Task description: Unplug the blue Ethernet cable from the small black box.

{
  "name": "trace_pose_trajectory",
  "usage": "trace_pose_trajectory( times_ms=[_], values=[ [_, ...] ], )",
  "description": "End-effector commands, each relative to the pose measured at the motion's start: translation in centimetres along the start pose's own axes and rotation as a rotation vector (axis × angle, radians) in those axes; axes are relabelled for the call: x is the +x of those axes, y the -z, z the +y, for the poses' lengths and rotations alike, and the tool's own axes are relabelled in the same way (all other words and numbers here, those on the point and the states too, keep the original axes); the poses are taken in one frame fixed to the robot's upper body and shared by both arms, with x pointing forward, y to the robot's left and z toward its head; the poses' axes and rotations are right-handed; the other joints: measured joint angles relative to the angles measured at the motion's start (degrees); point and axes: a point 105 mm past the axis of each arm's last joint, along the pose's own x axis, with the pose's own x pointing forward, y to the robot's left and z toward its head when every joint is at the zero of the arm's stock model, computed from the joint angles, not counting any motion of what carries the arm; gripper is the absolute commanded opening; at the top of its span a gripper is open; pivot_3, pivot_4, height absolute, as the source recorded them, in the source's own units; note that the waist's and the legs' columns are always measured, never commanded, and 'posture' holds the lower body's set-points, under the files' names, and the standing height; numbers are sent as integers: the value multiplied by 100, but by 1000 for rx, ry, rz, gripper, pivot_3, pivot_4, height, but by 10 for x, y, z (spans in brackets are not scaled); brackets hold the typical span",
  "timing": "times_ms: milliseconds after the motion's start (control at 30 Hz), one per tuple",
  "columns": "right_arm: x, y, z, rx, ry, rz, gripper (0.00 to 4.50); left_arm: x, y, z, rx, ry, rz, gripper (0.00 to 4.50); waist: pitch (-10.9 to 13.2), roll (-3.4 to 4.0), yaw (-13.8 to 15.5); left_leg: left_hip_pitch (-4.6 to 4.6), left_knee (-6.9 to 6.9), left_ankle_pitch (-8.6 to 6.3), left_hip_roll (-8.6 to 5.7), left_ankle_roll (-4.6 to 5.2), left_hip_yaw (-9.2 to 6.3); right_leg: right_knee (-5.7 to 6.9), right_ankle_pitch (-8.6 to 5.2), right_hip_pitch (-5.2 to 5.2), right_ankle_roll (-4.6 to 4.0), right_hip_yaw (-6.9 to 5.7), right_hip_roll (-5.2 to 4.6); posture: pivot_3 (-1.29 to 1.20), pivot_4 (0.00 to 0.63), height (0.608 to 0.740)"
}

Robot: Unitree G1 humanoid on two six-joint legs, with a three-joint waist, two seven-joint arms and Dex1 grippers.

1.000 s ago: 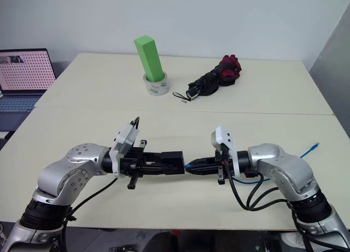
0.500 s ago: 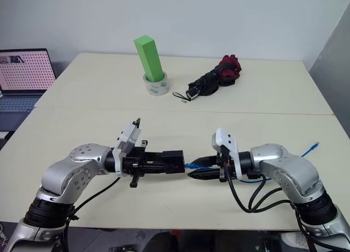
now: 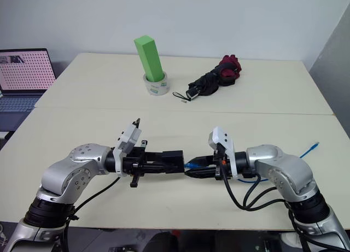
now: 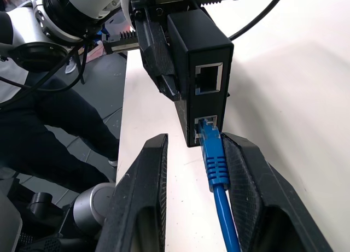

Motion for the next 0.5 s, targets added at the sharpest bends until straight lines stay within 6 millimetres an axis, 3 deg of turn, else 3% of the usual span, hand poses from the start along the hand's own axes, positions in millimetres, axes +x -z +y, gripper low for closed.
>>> trace_pose_trajectory(
  times_ms=[33,200,500],
  values=[
    [1,-9,5,-27,-38,-20,1073,2,-6,-4,39,13,0,791,0,0,0,0,0,0,0,0,0,0,0,0,0,0,0,0,150,740],
    [1,-8,4,-26,-43,-13,69,3,-5,-5,39,21,2,791,0,0,0,0,0,0,0,0,0,0,0,0,0,0,0,0,150,740],
    [1,-8,4,-32,-57,0,68,3,-2,-9,35,44,18,791,0,0,0,0,0,0,0,0,0,0,0,0,0,0,0,0,150,740]
  ],
)
